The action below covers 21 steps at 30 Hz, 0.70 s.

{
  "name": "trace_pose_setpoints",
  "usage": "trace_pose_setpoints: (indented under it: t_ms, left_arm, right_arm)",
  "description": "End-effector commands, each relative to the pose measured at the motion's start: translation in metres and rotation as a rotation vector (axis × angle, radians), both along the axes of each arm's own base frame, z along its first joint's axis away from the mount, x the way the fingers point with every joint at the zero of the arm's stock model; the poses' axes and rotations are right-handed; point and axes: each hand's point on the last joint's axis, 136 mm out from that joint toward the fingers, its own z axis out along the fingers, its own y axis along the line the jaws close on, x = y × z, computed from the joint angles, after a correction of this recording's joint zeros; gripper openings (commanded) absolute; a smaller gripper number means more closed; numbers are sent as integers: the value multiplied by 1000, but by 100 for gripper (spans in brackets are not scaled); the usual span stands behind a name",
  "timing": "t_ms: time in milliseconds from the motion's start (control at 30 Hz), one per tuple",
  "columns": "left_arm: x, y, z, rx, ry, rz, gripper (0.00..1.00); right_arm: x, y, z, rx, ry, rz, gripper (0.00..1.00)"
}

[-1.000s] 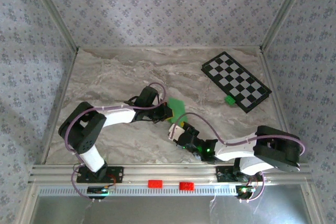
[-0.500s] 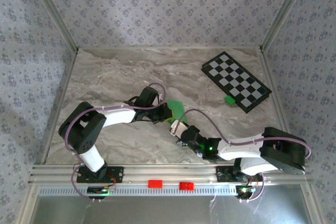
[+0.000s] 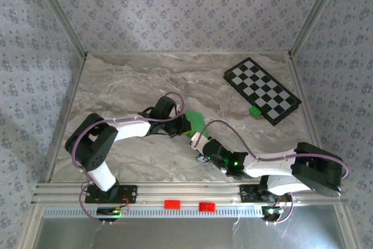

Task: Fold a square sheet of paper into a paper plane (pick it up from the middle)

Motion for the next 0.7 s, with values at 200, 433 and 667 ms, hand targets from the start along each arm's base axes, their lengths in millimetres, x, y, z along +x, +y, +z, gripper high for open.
trace_pose_setpoints:
  t_ms: [200, 433, 667]
  left_arm:
    - [2, -6, 12, -14, -27, -15, 0]
    - [2, -3, 10, 0, -32, -5, 6]
    - [15, 40, 17, 151, -108, 119, 38]
  right_arm:
    - [-3, -2, -2, 36, 50, 12, 7]
    - [-5, 0, -5, 62, 101, 14, 0]
    - [-15, 16, -5, 213, 451, 61, 0]
